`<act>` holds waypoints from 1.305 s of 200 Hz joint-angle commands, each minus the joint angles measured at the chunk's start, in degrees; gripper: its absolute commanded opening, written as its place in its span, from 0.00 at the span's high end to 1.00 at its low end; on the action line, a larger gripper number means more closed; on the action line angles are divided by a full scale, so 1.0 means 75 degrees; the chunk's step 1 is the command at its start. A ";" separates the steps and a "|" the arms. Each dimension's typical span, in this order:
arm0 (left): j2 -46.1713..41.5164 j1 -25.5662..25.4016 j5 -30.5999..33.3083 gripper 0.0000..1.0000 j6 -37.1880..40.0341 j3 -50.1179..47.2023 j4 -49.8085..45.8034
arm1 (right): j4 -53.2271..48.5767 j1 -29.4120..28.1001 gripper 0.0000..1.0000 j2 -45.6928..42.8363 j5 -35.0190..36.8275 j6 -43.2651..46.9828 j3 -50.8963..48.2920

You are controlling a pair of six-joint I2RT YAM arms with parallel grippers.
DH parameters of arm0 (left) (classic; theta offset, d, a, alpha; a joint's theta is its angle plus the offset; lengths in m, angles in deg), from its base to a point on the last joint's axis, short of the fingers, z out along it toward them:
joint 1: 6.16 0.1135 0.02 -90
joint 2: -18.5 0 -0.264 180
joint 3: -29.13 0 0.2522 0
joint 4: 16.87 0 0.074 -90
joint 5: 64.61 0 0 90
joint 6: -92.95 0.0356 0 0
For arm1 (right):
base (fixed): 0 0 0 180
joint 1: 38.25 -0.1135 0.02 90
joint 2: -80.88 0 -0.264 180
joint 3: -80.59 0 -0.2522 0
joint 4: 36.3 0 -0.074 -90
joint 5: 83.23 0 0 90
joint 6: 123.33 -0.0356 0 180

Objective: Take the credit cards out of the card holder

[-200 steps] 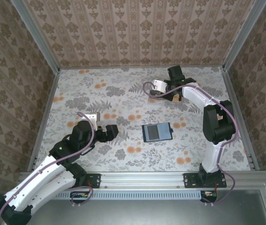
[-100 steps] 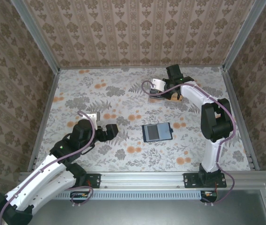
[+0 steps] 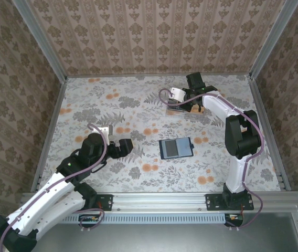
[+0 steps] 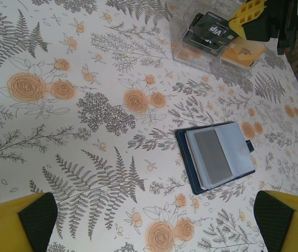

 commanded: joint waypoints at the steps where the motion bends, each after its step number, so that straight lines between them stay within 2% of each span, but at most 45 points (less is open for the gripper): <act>1: -0.0002 0.0069 -0.0109 0.00 -0.0075 -0.0091 0.0200 | -0.0172 0.0052 1.00 0.0145 -0.0124 -0.0082 0.0078; 43: 0.0002 0.0084 -0.0110 0.00 -0.0072 -0.0101 0.0206 | -0.0163 0.0104 1.00 0.0279 0.0011 -0.0068 0.0050; 53: 0.0003 0.0105 -0.0129 0.00 -0.0070 -0.0112 0.0226 | -0.0116 0.0101 0.88 0.0292 0.0075 -0.0093 0.0042; 81: 0.0027 0.0118 -0.0156 0.00 -0.0073 -0.0104 0.0230 | 0.0046 0.0100 0.74 0.0285 0.0206 -0.0134 -0.0012; 130: 0.0027 0.0119 -0.0191 0.00 -0.0088 -0.0102 0.0231 | 0.0349 0.0133 0.71 0.0167 0.0358 -0.0525 0.0020; 151: 0.0027 0.0128 -0.0271 0.00 -0.0081 -0.0112 0.0260 | 0.0660 0.0143 0.71 -0.0078 0.0244 -0.1110 -0.0113; 179: 0.0124 0.0125 -0.0446 0.00 -0.0097 -0.0200 0.0463 | 0.1649 0.0143 0.71 -0.0787 0.0078 -0.2721 -0.0730; 218: 0.0608 0.0118 -0.1006 0.00 -0.0236 -0.0308 0.0964 | 0.2590 -0.0048 0.80 -0.2155 0.0046 -0.6037 -0.2024; 239: 0.0966 0.0096 -0.1309 0.02 -0.0458 -0.0457 0.1469 | 0.2352 -0.0205 0.79 -0.2935 0.0345 -0.7989 -0.2586; 261: 0.1514 -0.0037 -0.1522 0.05 -0.0671 -0.0470 0.1905 | 0.1476 -0.0331 0.76 -0.3560 0.0488 -0.9590 -0.3161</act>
